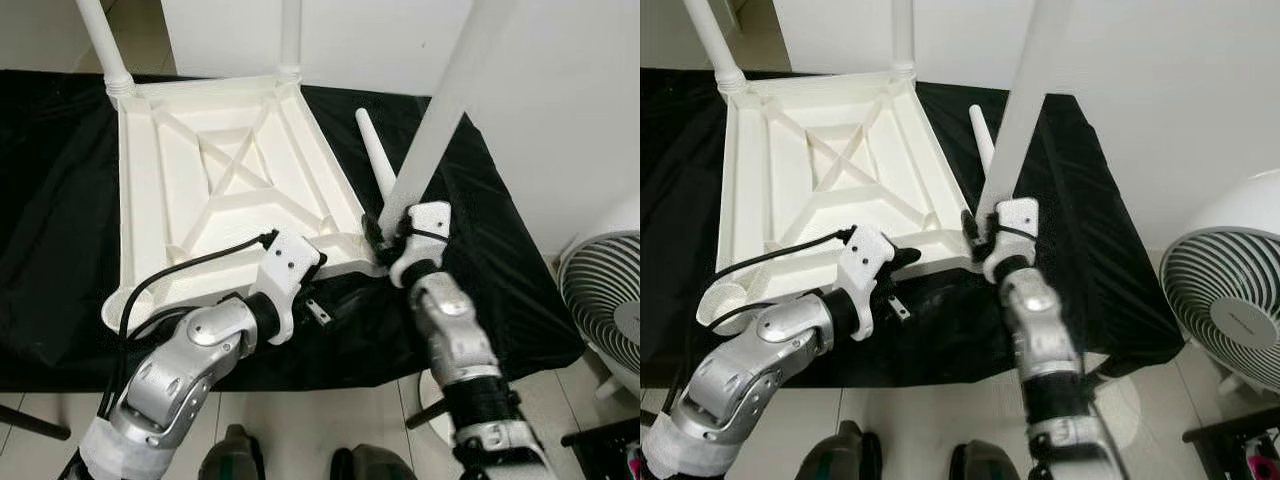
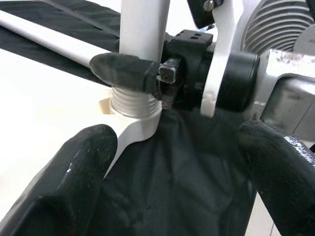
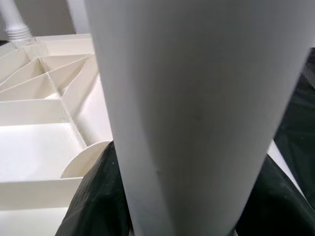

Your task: Building children table

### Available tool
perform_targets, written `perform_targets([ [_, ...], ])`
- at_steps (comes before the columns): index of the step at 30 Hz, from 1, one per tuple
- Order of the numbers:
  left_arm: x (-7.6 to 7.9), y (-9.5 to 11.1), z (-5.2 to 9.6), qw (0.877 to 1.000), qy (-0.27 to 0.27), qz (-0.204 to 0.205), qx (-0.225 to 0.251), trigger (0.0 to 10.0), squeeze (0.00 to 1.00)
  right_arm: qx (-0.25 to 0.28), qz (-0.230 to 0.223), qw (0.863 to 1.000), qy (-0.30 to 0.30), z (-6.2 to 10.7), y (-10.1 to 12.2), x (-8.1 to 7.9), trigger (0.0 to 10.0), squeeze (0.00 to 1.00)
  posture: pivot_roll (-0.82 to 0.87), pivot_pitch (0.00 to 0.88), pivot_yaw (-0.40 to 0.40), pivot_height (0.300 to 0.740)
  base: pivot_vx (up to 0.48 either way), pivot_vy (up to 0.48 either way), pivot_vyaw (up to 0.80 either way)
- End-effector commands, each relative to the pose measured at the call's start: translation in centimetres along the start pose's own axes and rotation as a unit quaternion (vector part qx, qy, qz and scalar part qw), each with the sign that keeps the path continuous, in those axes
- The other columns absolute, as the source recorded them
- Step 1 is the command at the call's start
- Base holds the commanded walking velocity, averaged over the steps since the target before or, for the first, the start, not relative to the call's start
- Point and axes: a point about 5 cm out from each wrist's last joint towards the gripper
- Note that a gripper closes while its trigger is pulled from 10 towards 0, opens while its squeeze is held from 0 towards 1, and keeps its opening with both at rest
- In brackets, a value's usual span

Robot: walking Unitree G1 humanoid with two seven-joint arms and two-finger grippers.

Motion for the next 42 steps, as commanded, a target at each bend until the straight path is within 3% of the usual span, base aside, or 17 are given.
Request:
perform_targets([
  [1,-0.1,0.2,0.0,1.0,0.015,0.0,0.001,10.0,0.0,-0.021,-0.019,0.998,-0.063,0.7,-0.9,0.0,10.0,0.0,0.0,0.049,-0.024,0.74,0.0,0.0,0.0],
  [5,-0.2,0.2,0.0,1.0,0.019,-0.004,0.002,10.0,0.0,-0.024,-0.03,0.996,-0.074,0.9,-1.1,-0.6,10.0,0.0,0.0,0.049,-0.024,0.74,0.0,0.0,0.0],
  [7,-0.3,0.2,-0.1,1.0,0.022,-0.012,0.0,10.0,0.0,-0.015,-0.038,0.998,-0.05,0.7,-0.8,-1.3,10.0,0.0,0.0,0.046,-0.022,0.74,0.0,0.0,0.0],
  [12,-0.5,0.2,0.0,1.0,0.024,-0.019,-0.002,10.0,0.0,-0.01,-0.037,0.999,-0.035,0.5,-0.4,-1.1,10.0,0.0,0.0,0.043,-0.022,0.74,0.0,0.0,0.0],
  [13,-0.5,0.2,0.0,0.999,0.026,-0.022,-0.002,10.0,0.0,-0.005,-0.035,0.999,-0.03,0.5,-0.2,-1.0,10.0,0.26,0.0,0.039,-0.024,0.74,0.0,0.0,0.0],
  [14,-0.5,0.2,0.0,0.999,0.027,-0.024,-0.002,10.0,0.0,-0.002,-0.034,0.999,-0.027,0.5,0.0,-0.9,10.0,0.26,0.0,0.039,-0.024,0.74,0.0,0.0,0.0],
  [15,-0.5,0.2,0.0,0.999,0.028,-0.025,0.0,10.0,0.0,0.0,-0.037,0.999,-0.022,0.5,0.1,-1.0,10.0,1.0,0.0,0.036,-0.026,0.74,0.0,0.0,0.0],
  [27,-0.4,0.3,0.0,0.999,0.022,-0.028,0.003,10.0,0.0,0.014,-0.027,0.999,0.022,0.7,1.0,-0.1,10.0,1.0,0.0,0.037,-0.032,0.74,0.0,0.0,0.0],
  [28,-0.5,0.3,0.1,0.999,0.023,-0.03,0.002,10.0,0.0,0.011,-0.025,0.999,0.041,0.8,1.0,0.1,10.0,0.16,0.0,0.034,-0.033,0.74,0.0,0.0,0.0],
  [29,-0.5,0.3,0.1,0.999,0.023,-0.03,0.002,10.0,0.0,0.011,-0.025,0.999,0.041,0.8,1.0,0.1,10.0,0.16,0.0,0.034,-0.033,0.74,0.0,0.0,0.0],
  [30,-0.6,0.3,0.1,0.999,0.025,-0.032,0.001,10.0,0.0,0.011,-0.018,0.998,0.065,0.9,1.0,0.6,10.0,0.0,0.0,0.033,-0.031,0.74,0.0,0.0,0.0],
  [34,-0.7,0.3,0.2,0.999,0.024,-0.033,0.001,10.0,0.0,0.015,0.006,0.992,0.123,1.2,1.3,1.2,10.0,0.0,-0.01,0.033,-0.028,0.74,0.0,0.0,0.0],
  [35,-0.5,0.3,0.1,0.999,0.019,-0.032,0.001,10.0,0.0,0.013,0.033,0.985,0.167,1.3,1.4,1.9,10.0,0.0,-0.01,0.032,-0.029,0.74,0.0,0.0,0.0],
  [42,-0.4,0.2,0.2,0.999,0.012,-0.034,-0.001,10.0,0.0,-0.007,0.069,0.97,0.233,1.3,1.3,3.2,10.0,0.0,0.0,0.034,-0.03,0.74,0.0,0.0,0.0],
])
Point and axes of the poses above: a point about 5 cm out from each wrist's last joint towards the gripper, its own z axis pointing back from the gripper into the wrist, its own y axis along the axis of the wrist's last joint, x = y × z, and after that the axes turned 1 degree about -z, right-handed
